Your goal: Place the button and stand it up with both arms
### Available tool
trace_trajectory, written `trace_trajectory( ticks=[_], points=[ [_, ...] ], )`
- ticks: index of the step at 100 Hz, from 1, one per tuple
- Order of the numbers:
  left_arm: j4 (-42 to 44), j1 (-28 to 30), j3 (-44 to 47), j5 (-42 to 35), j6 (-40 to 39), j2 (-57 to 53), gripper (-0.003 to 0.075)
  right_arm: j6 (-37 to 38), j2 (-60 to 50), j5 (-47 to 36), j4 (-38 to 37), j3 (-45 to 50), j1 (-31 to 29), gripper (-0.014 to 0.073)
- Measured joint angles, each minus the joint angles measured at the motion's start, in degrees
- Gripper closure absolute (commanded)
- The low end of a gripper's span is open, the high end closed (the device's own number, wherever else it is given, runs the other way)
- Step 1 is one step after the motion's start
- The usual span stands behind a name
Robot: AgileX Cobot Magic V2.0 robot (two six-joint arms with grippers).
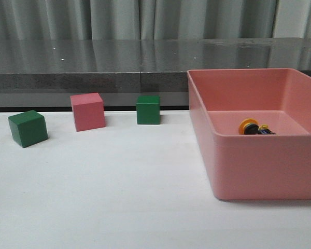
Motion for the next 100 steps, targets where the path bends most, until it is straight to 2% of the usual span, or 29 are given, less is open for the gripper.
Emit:
trace_trajectory(
  ticks=[10, 17, 26, 77, 86, 100],
  points=[
    [0.00, 0.00, 0.00, 0.00, 0.00, 0.00, 0.0740, -4.57, 4.81, -0.76, 0.11, -1.76, 2.73, 0.0223],
    [0.00, 0.00, 0.00, 0.00, 0.00, 0.00, 0.0740, -6.07, 7.85, -2.11, 0.13, -2.71, 3.81, 0.0088],
    [0.00, 0.00, 0.00, 0.00, 0.00, 0.00, 0.0740, -6.70, 11.49, -4.40, 0.13, -3.47, 4.06, 0.0018],
    [0.00, 0.00, 0.00, 0.00, 0.00, 0.00, 0.0740, -7.03, 29.39, -11.45, 0.17, -3.99, 4.06, 0.0043],
    [0.00, 0.00, 0.00, 0.00, 0.00, 0.00, 0.0740, -7.03, 31.30, -11.87, 0.17, -3.99, 4.06, 0.0132],
    [0.00, 0.00, 0.00, 0.00, 0.00, 0.00, 0.0740, -7.14, 32.46, -11.99, 0.26, -3.99, 4.06, 0.0423]
  ],
)
